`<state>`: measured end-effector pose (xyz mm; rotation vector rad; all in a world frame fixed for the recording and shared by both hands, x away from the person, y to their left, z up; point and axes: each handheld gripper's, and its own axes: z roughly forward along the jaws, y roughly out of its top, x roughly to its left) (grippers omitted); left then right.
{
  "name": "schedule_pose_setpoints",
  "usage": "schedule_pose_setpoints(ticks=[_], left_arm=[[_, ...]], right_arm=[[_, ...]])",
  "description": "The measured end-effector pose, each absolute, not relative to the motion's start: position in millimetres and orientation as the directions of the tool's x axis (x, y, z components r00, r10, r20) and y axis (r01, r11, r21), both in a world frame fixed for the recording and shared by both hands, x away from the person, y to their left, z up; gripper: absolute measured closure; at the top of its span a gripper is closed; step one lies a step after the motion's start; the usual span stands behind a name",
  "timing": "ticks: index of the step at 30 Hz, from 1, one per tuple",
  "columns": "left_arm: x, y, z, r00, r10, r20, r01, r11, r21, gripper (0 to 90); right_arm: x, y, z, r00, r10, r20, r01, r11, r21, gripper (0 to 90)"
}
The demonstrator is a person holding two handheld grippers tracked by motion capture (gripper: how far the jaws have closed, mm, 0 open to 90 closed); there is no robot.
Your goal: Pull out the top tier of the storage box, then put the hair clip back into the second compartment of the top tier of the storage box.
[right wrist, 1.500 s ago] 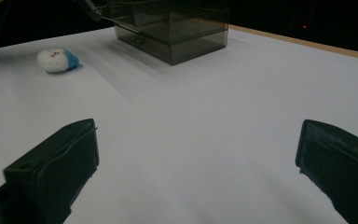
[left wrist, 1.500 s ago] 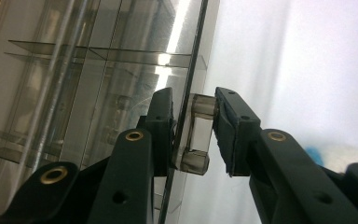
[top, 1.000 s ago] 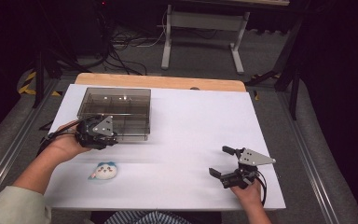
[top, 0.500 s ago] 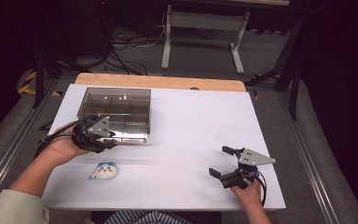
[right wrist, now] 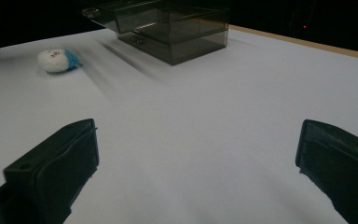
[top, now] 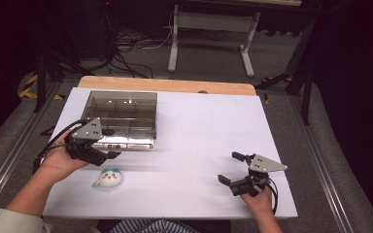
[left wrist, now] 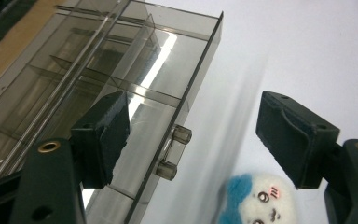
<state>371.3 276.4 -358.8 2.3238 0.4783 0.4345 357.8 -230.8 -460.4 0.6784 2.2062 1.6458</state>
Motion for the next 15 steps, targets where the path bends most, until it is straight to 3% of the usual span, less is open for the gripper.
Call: schedule_pose_setpoints(ticks=[9, 15], left_arm=[[357, 280, -366, 0.837, 0.524, 0.158, 0.242, -0.613, 0.753, 22.4], [344, 281, -375, 0.835, 0.543, 0.087, 0.276, -0.551, 0.788, 18.9]], right_arm=[[357, -231, -460, -0.843, 0.537, 0.032, 0.187, 0.237, 0.953, 0.0], [357, -230, -460, -0.845, 0.534, 0.030, 0.186, 0.240, 0.953, 0.0]])
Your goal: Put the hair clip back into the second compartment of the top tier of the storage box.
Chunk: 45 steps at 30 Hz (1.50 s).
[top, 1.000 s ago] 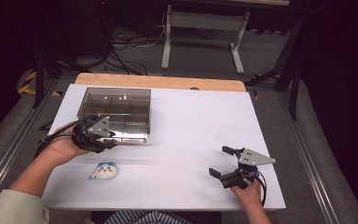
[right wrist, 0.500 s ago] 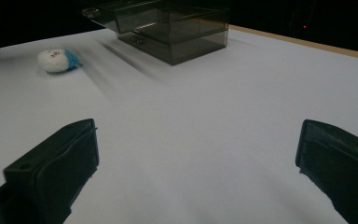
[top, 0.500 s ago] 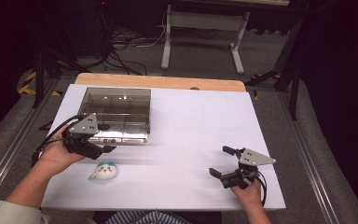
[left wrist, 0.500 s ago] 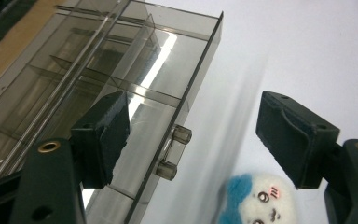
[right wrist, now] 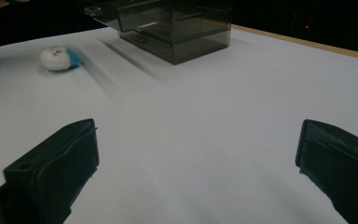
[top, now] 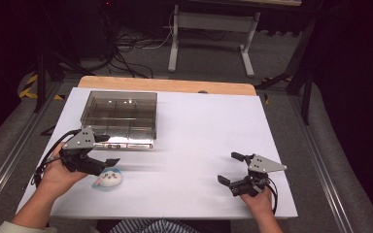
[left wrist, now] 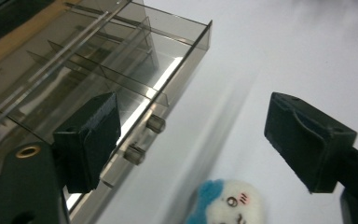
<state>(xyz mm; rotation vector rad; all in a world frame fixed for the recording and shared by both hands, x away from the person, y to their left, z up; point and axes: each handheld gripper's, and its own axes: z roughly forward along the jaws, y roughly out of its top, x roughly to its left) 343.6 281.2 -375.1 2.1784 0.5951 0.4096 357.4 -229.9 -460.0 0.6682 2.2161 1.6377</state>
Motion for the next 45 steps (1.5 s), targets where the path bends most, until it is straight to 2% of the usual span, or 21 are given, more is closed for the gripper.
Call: schedule_pose_setpoints(ticks=[9, 15, 22, 45], left_arm=[[333, 279, -388, 0.833, 0.552, 0.016, 0.327, -0.517, 0.791, 13.8], [327, 277, -398, 0.821, 0.571, 0.014, 0.354, -0.529, 0.771, 8.8], [326, 276, -404, 0.817, 0.576, 0.013, 0.365, -0.535, 0.762, 9.3], [328, 272, -428, 0.828, 0.560, 0.034, 0.413, -0.650, 0.638, 13.8]], right_arm=[[357, -230, -460, -0.845, 0.534, 0.032, 0.187, 0.239, 0.953, 0.0], [357, -230, -460, -0.845, 0.533, 0.032, 0.187, 0.239, 0.953, 0.0], [357, -230, -460, -0.846, 0.532, 0.033, 0.187, 0.239, 0.953, 0.0], [357, -230, -460, -0.849, 0.526, 0.040, 0.191, 0.236, 0.953, 0.0]])
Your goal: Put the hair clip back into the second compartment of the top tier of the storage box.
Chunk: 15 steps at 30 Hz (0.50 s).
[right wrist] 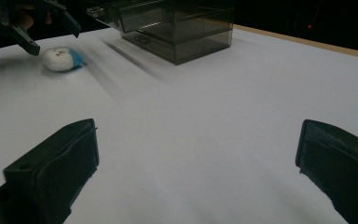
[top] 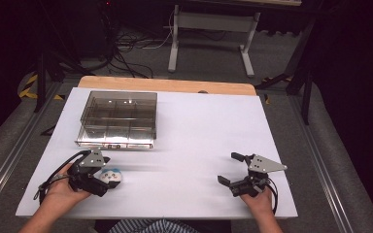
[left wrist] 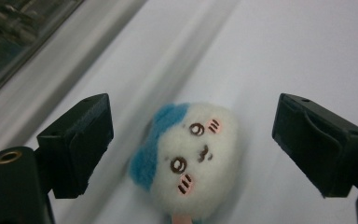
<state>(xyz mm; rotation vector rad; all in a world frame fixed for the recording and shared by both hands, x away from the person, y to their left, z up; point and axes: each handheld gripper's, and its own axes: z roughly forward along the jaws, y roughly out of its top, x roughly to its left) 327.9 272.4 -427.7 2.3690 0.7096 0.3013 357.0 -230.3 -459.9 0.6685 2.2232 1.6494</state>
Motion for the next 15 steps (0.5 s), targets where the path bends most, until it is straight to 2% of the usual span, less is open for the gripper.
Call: schedule_pose_setpoints(ticks=[15], left_arm=[[330, 269, -440, 0.842, 0.537, 0.053, 0.421, -0.715, 0.558, 20.2]], right_arm=[[357, -230, -460, -0.852, 0.522, 0.042, 0.191, 0.235, 0.953, 0.0]])
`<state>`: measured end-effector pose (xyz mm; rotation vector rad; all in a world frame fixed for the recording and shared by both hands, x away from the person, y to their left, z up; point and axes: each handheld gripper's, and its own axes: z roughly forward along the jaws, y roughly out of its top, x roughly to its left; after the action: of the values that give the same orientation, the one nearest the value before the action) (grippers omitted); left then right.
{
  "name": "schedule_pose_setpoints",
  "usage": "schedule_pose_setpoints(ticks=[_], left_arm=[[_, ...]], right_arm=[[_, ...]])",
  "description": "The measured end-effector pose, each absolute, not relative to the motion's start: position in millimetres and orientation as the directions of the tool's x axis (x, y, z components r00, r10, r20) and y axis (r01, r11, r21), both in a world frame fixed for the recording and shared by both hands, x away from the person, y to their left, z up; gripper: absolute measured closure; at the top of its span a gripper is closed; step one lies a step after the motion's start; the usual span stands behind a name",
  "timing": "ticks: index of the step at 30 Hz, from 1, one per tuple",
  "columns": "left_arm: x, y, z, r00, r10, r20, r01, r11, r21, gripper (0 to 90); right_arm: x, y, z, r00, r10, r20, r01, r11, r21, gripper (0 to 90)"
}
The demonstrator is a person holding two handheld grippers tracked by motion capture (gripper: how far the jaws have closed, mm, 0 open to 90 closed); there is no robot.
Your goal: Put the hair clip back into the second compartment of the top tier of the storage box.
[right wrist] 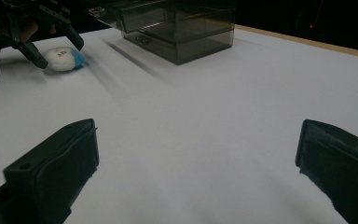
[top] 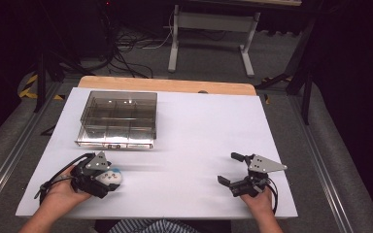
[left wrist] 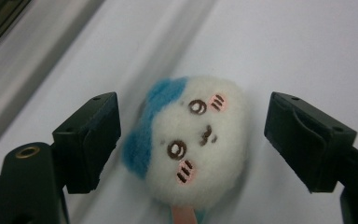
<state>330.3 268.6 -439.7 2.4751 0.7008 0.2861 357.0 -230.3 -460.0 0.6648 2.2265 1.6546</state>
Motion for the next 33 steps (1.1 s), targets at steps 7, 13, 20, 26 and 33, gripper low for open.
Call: schedule_pose_setpoints(ticks=[7, 13, 20, 26, 33], left_arm=[[332, 268, -446, 0.847, 0.528, 0.060, 0.425, -0.741, 0.520, 30.0], [331, 269, -444, 0.851, 0.522, 0.064, 0.419, -0.748, 0.515, 45.0], [329, 268, -441, 0.850, 0.523, 0.069, 0.415, -0.744, 0.523, 45.6], [328, 269, -436, 0.847, 0.528, 0.058, 0.413, -0.723, 0.554, 45.7], [327, 270, -432, 0.849, 0.526, 0.056, 0.401, -0.709, 0.581, 45.6]], right_arm=[[357, -230, -460, -0.853, 0.519, 0.042, 0.190, 0.234, 0.953, 0.0], [357, -230, -460, -0.854, 0.518, 0.044, 0.191, 0.234, 0.953, 0.0], [357, -230, -460, -0.855, 0.517, 0.043, 0.190, 0.234, 0.953, 0.0], [357, -230, -460, -0.855, 0.517, 0.043, 0.190, 0.235, 0.953, 0.0], [357, -230, -460, -0.855, 0.518, 0.041, 0.189, 0.236, 0.953, 0.0]])
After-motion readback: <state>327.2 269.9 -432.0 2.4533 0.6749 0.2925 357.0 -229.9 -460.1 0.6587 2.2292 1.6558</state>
